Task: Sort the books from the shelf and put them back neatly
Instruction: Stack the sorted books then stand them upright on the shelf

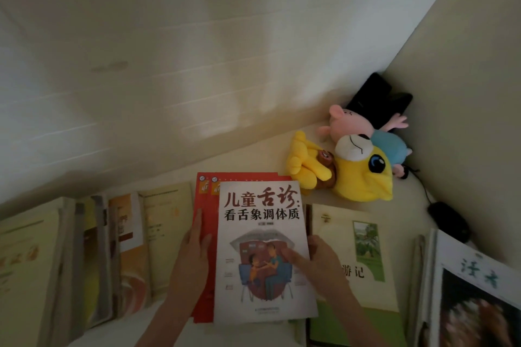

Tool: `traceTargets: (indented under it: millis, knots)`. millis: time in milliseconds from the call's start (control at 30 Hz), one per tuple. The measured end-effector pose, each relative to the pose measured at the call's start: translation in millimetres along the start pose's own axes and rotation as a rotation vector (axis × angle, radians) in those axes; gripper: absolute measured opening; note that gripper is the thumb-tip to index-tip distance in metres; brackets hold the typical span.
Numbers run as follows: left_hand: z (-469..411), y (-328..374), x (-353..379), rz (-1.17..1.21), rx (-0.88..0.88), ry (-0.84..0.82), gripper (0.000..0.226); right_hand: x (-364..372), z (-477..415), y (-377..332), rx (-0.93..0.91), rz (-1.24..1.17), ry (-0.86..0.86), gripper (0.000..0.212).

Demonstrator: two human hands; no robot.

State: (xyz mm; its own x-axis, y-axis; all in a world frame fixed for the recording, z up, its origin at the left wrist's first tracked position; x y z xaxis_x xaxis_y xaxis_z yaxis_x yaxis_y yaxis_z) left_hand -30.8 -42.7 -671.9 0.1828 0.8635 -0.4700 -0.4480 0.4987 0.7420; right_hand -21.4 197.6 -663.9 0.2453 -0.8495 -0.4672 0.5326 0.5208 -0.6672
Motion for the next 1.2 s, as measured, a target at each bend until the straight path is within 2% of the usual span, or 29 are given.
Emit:
traceTargets:
  millis: [133,267,367,433,567,767,867,900,933,967,1000,1033,1133,1200]
  knots:
    - [0,-1,1,0.023,-0.056,0.018,0.063,-6,6,0,-0.07,0.002,0.064,0.018]
    - [3,1,-1,0.129,-0.074,0.009,0.061,-48,14,24,-0.049,-0.138,0.089,0.008]
    - [3,0,0,0.142,-0.067,-0.004,0.062,-84,21,71,0.097,-0.16,0.144,0.022]
    - [5,0,1,0.144,-0.049,0.001,0.072,-98,27,95,0.199,-0.089,0.211,0.031]
    - [2,-1,3,0.112,-0.048,-0.009,0.089,-105,31,124,0.28,0.053,0.268,0.035]
    - [-1,-3,2,0.167,-0.033,-0.029,0.066,-100,35,118,0.25,0.155,0.359,0.038]
    - [-2,-5,2,0.215,-0.041,-0.06,0.067,-99,42,110,0.29,0.406,0.459,0.052]
    - [-3,-8,0,0.256,-0.063,-0.071,0.068,-97,44,102,0.223,0.42,0.52,0.054]
    - [-5,-13,-2,0.322,-0.101,-0.086,0.07,-91,45,87,0.127,0.29,0.543,0.051]
    - [-8,-18,-5,0.414,-0.154,-0.103,0.075,-80,44,67,0.024,0.099,0.499,0.045]
    - [-11,-22,-8,0.5,-0.209,-0.13,0.078,-63,42,47,-0.032,-0.122,0.38,0.039]
    - [-13,-22,-11,0.539,-0.237,-0.157,0.074,-44,36,27,-0.053,-0.232,0.246,0.037]
    - [-13,-11,-10,0.513,-0.226,-0.116,0.041,11,13,-10,-0.083,-0.298,-0.094,0.051]
    - [-11,-7,-4,0.501,-0.222,-0.041,0.043,35,2,-18,-0.051,-0.227,-0.177,0.073]
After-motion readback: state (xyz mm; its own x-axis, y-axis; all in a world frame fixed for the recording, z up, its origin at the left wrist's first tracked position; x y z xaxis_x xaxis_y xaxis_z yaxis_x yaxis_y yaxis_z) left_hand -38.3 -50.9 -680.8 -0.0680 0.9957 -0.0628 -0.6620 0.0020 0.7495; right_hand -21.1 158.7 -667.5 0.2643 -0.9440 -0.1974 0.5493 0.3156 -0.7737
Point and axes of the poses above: each hand's wrist, its own z-axis away from the middle knuckle, its own x-axis out of the palm, y = z × x, the point moved 3 cm from there along -z, towards the middle knuckle, and after that the axes turned 7 degrees about -y, right-handed, at the moved point
